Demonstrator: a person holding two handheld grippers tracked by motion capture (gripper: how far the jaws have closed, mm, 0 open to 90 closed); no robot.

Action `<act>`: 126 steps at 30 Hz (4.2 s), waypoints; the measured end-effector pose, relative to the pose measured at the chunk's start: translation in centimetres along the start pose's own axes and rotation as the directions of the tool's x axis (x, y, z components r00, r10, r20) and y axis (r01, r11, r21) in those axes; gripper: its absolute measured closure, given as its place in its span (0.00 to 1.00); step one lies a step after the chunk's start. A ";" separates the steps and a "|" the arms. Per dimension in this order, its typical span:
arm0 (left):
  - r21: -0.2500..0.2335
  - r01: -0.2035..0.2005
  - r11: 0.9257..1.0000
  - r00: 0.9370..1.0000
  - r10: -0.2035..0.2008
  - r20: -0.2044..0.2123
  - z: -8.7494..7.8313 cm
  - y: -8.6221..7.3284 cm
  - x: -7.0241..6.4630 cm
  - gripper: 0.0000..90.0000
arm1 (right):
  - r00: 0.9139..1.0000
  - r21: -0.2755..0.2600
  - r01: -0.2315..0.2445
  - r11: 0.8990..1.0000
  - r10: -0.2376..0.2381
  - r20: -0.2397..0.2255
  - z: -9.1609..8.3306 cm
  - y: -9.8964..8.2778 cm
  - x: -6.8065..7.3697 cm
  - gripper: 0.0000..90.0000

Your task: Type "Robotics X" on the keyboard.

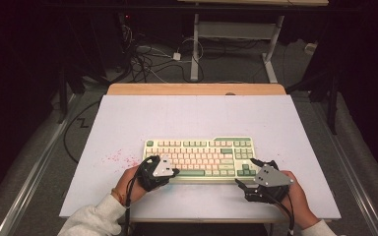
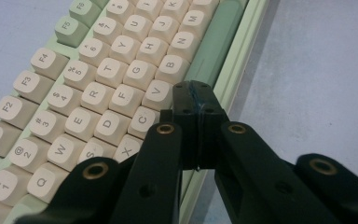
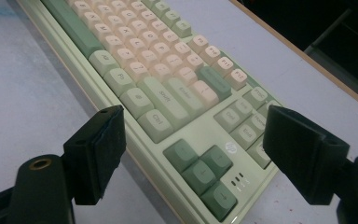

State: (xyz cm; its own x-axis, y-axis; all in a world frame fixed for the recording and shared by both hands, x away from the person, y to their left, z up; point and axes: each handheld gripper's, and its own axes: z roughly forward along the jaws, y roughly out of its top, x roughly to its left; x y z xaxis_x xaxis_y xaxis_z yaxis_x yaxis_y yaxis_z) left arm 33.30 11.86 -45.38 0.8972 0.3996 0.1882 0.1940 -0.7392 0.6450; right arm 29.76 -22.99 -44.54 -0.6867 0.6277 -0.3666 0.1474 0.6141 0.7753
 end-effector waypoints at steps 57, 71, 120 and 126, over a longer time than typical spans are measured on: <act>-0.112 0.017 0.994 0.995 -0.027 -0.095 -3.4 1.0 1.0 0.97 | 1.000 -0.019 -0.007 1.000 0.008 0.025 -1.0 0.0 -0.4 0.24; -0.092 0.055 0.994 0.992 -0.065 -0.105 -3.2 0.0 2.1 0.97 | 0.998 -0.008 -0.050 0.999 0.050 0.023 -0.4 0.9 -0.9 0.39; -0.167 0.123 0.978 0.978 -0.148 -0.149 -4.7 -2.6 2.5 0.64 | 0.986 0.172 -0.022 0.985 0.049 -0.159 6.3 2.6 -1.0 1.00; -0.100 0.108 0.989 0.990 -0.116 -0.085 -3.3 -1.9 2.7 0.93 | 0.986 0.172 -0.025 0.985 0.053 -0.158 6.3 2.6 -1.0 1.00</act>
State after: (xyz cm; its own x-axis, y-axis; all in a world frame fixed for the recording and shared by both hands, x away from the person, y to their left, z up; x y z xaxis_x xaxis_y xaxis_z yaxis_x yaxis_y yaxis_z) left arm 34.05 16.17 -43.64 0.8314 0.5276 0.1744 0.2488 -0.6341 0.7322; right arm 35.35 -18.99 -45.42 -0.7816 0.5760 -0.2395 0.2847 0.6710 0.6846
